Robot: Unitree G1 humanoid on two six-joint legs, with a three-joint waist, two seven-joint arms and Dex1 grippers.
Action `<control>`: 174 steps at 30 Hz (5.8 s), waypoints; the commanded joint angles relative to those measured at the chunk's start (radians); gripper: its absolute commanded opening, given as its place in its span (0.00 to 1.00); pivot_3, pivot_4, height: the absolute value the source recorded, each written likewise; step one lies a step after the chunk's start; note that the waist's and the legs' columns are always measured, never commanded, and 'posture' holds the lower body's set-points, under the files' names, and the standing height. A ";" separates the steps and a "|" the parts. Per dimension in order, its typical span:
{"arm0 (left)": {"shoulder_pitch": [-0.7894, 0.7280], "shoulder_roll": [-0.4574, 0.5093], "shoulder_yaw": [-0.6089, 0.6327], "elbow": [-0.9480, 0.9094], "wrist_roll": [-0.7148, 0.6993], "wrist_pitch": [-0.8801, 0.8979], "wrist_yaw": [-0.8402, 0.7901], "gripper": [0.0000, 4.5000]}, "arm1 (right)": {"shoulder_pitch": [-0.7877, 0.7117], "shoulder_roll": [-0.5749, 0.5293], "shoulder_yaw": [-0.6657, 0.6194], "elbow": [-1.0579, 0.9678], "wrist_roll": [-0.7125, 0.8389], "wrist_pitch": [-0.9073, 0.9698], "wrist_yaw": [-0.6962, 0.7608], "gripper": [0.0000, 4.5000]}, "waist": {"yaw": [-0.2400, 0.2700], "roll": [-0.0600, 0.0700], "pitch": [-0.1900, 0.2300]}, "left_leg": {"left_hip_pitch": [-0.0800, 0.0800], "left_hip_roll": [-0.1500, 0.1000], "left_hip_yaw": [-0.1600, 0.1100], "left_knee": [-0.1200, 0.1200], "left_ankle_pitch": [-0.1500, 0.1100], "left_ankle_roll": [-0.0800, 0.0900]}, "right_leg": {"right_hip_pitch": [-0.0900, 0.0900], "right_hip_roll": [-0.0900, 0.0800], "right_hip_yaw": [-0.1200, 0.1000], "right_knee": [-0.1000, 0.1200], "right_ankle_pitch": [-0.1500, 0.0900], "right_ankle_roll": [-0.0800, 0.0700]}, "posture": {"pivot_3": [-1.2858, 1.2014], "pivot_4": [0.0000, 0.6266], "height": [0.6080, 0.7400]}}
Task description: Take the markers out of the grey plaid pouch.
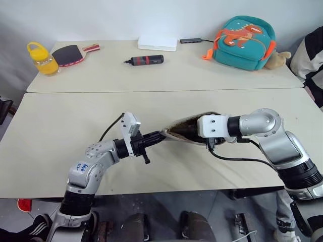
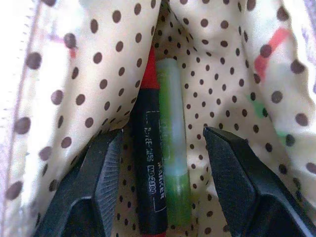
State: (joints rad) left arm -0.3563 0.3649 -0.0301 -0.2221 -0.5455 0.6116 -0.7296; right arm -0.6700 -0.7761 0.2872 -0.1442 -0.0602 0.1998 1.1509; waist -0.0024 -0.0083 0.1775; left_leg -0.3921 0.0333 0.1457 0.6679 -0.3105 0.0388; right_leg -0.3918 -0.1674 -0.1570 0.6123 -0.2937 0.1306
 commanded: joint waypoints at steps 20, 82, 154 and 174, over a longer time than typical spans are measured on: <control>-0.048 0.009 0.005 -0.057 -0.149 0.189 -0.023 0.00 | -0.044 -0.027 0.067 0.092 -0.071 0.012 0.083 0.60 | -0.001 0.000 0.000 | 0.000 0.000 0.000 0.000 0.000 0.000 | 0.000 0.000 0.000 0.000 0.000 0.000 | 0.52 0.24 1.00; -0.048 0.007 0.027 0.065 0.056 -0.127 0.039 0.00 | -0.105 -0.015 -0.221 -0.124 0.323 0.262 0.032 0.17 | 0.005 0.000 0.000 | -0.001 0.000 -0.001 0.001 0.000 0.000 | 0.000 0.000 0.000 0.000 0.000 0.000 | 0.52 0.24 1.00; -0.019 0.057 0.076 -0.050 -0.202 0.241 -0.022 0.00 | -0.162 -0.004 0.127 0.053 -0.019 0.012 0.018 0.01 | 0.002 0.000 0.000 | -0.001 0.000 -0.001 0.000 0.000 -0.001 | -0.001 0.001 0.001 0.000 0.000 0.000 | 0.52 0.24 1.00; -0.070 0.042 0.144 0.159 -0.253 0.300 -0.014 0.00 | -0.305 0.158 0.217 0.311 -0.205 0.019 0.054 0.01 | -0.013 0.000 0.000 | 0.000 0.000 -0.001 0.000 0.001 -0.001 | 0.000 0.002 0.001 0.002 0.000 0.000 | 0.52 0.24 1.00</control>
State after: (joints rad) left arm -0.4127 0.4024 0.1024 -0.0609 -0.7970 0.9334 -0.7259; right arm -0.9625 -0.6219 0.5152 0.1612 -0.2573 0.2101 1.2076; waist -0.0158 -0.0088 0.1775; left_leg -0.3919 0.0336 0.1446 0.6680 -0.3097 0.0375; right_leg -0.3922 -0.1658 -0.1558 0.6146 -0.2938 0.1304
